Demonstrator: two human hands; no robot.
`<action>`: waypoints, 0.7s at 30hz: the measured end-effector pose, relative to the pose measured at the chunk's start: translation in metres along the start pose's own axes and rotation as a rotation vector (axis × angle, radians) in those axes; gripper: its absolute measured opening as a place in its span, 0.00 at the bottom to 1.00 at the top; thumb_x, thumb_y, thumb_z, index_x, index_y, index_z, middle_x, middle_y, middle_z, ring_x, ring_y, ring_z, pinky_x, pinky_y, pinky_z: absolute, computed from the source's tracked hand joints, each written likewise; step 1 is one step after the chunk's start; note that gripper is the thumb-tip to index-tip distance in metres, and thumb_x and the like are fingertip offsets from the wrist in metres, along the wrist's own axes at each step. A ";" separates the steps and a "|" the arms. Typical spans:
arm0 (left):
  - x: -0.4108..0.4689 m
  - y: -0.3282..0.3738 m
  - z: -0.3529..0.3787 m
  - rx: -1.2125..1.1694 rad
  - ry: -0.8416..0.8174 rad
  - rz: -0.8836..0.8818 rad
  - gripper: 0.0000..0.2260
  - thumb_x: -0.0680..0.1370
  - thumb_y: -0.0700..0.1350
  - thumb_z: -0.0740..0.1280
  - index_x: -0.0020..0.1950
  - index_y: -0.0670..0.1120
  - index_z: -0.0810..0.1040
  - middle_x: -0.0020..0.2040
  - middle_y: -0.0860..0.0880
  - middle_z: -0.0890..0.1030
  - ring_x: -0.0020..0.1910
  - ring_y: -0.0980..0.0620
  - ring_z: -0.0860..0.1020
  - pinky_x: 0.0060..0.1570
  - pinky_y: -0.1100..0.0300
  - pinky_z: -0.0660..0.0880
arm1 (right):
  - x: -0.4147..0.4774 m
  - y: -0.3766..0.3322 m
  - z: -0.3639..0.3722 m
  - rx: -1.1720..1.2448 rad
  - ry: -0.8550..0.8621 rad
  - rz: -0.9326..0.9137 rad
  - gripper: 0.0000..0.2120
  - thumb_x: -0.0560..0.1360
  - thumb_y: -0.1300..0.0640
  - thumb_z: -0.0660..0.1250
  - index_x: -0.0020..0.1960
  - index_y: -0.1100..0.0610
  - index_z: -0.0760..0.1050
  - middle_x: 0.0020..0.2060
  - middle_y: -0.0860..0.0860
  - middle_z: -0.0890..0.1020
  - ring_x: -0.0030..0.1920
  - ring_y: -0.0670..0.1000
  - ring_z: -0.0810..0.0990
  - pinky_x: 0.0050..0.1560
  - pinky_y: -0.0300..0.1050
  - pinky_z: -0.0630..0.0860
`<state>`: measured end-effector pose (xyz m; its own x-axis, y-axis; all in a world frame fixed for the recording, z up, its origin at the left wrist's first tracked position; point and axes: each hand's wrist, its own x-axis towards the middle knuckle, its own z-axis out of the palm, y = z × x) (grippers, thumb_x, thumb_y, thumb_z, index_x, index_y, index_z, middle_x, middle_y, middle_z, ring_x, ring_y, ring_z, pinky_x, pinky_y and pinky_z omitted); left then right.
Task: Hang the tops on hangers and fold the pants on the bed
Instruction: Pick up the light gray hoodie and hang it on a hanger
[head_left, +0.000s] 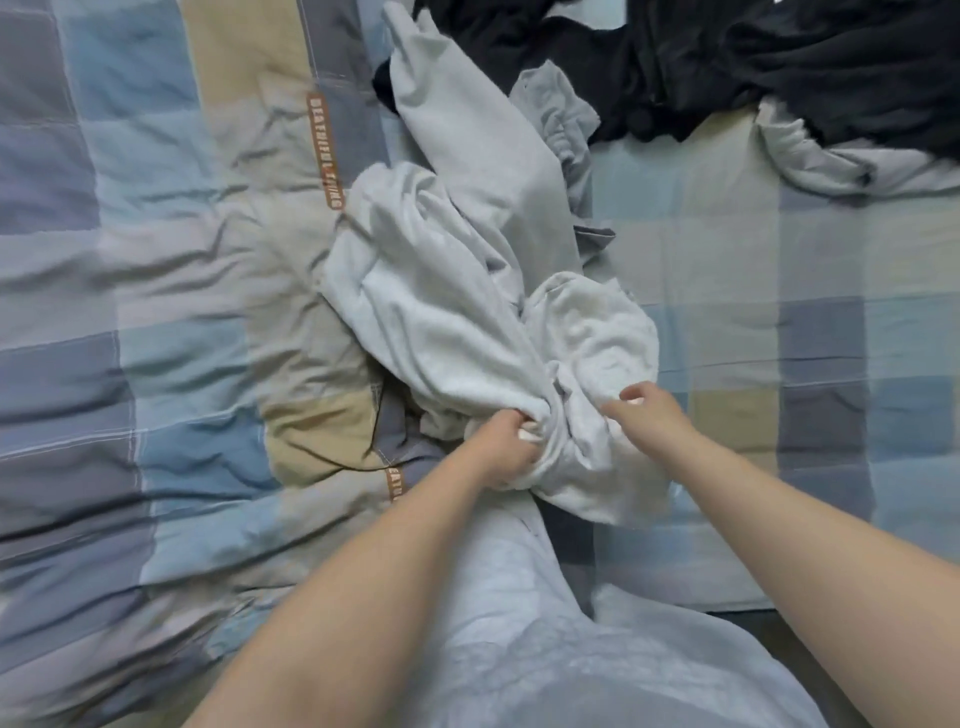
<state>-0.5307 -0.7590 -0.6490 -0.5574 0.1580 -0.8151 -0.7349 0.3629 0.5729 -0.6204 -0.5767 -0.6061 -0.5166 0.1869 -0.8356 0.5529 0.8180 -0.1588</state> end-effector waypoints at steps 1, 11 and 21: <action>-0.002 0.000 0.003 0.032 -0.055 0.024 0.11 0.77 0.43 0.70 0.59 0.46 0.79 0.49 0.52 0.79 0.53 0.51 0.78 0.48 0.62 0.69 | -0.001 -0.004 0.001 -0.003 -0.018 -0.016 0.24 0.75 0.47 0.69 0.69 0.52 0.70 0.67 0.55 0.75 0.62 0.58 0.75 0.62 0.52 0.73; 0.028 -0.032 -0.144 0.048 0.971 -0.135 0.18 0.78 0.50 0.68 0.66 0.47 0.74 0.69 0.43 0.72 0.67 0.39 0.70 0.66 0.49 0.64 | 0.009 -0.132 0.035 -0.207 -0.045 -0.552 0.34 0.77 0.49 0.67 0.80 0.43 0.56 0.78 0.50 0.61 0.77 0.57 0.58 0.76 0.56 0.58; 0.097 -0.061 -0.237 -0.019 0.476 -0.167 0.09 0.74 0.45 0.73 0.53 0.45 0.83 0.50 0.46 0.85 0.51 0.46 0.82 0.53 0.51 0.78 | 0.053 -0.216 0.109 -0.604 -0.200 -0.561 0.34 0.77 0.58 0.62 0.76 0.33 0.55 0.80 0.41 0.40 0.79 0.59 0.46 0.71 0.74 0.55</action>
<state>-0.6317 -0.9835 -0.7424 -0.5423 -0.3390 -0.7687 -0.8338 0.3299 0.4427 -0.6961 -0.8029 -0.6739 -0.4529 -0.3865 -0.8034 -0.2245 0.9216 -0.3167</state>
